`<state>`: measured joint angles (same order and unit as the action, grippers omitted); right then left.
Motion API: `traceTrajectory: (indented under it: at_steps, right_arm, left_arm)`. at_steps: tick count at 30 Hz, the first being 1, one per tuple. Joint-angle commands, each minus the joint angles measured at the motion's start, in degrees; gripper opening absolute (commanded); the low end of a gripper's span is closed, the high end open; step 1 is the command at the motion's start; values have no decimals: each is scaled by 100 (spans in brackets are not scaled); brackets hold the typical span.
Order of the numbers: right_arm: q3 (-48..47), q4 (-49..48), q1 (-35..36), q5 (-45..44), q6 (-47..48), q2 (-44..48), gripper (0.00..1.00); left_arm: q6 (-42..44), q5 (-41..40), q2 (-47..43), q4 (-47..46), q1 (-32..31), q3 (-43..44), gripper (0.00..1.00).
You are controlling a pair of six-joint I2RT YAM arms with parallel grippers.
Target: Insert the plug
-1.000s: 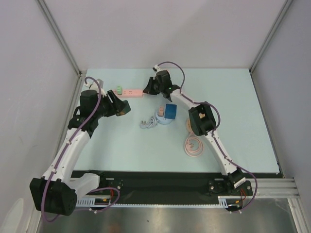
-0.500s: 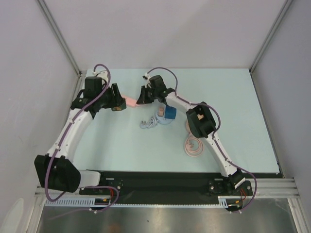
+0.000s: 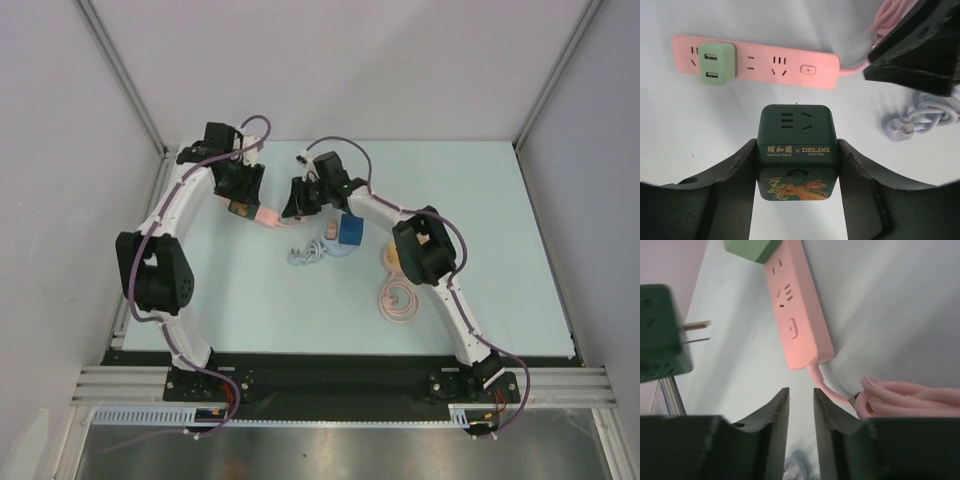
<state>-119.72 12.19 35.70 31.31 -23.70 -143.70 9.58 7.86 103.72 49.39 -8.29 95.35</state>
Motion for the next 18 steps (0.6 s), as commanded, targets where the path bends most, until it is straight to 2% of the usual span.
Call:
traceTrajectory:
  at_steps: [1, 3, 5, 7, 9, 10, 12, 13, 14, 15, 18]
  right_arm:
    - [290, -356, -204, 305, -90, 964, 33]
    - [745, -813, -353, 402, -344, 1211, 43]
    - [1028, -1129, -502, 604, -468, 1607, 47]
    - [1422, -1174, -634, 866, -626, 2062, 60]
    - [1854, -1551, -854, 991, -758, 2502, 68]
    - [2465, -1718, -924, 1061, -854, 2705, 69]
    - [3074, -2245, -1187, 1218, -1179, 3355, 71]
    - [3339, -2377, -1293, 1289, -1250, 3575, 76]
    - [3898, -2570, -1390, 1342, -1364, 3916, 85]
    - [4165, -2676, -1591, 1386, -1408, 4111, 100]
    - [5001, -3116, -1864, 1378, -1742, 4656, 100]
  left_arm:
    - [1254, 215, 130, 291, -5, 502, 0]
    - [1624, 348, 227, 291, -5, 641, 0]
    - [1757, 339, 490, 440, 3, 844, 0]
    - [1863, 383, 875, 720, 21, 1256, 0]
    - [1828, 418, 1096, 931, 47, 1625, 0]
    - [1836, 444, 1158, 967, 47, 1671, 0]
    - [1915, 445, 1317, 1090, 47, 1776, 0]
    - [1924, 401, 1369, 1143, 47, 1829, 0]
    - [1933, 305, 1440, 1187, 47, 1899, 0]
    - [1924, 295, 1580, 1283, 56, 2047, 0]
    - [1802, 59, 1852, 1415, 39, 2329, 0]
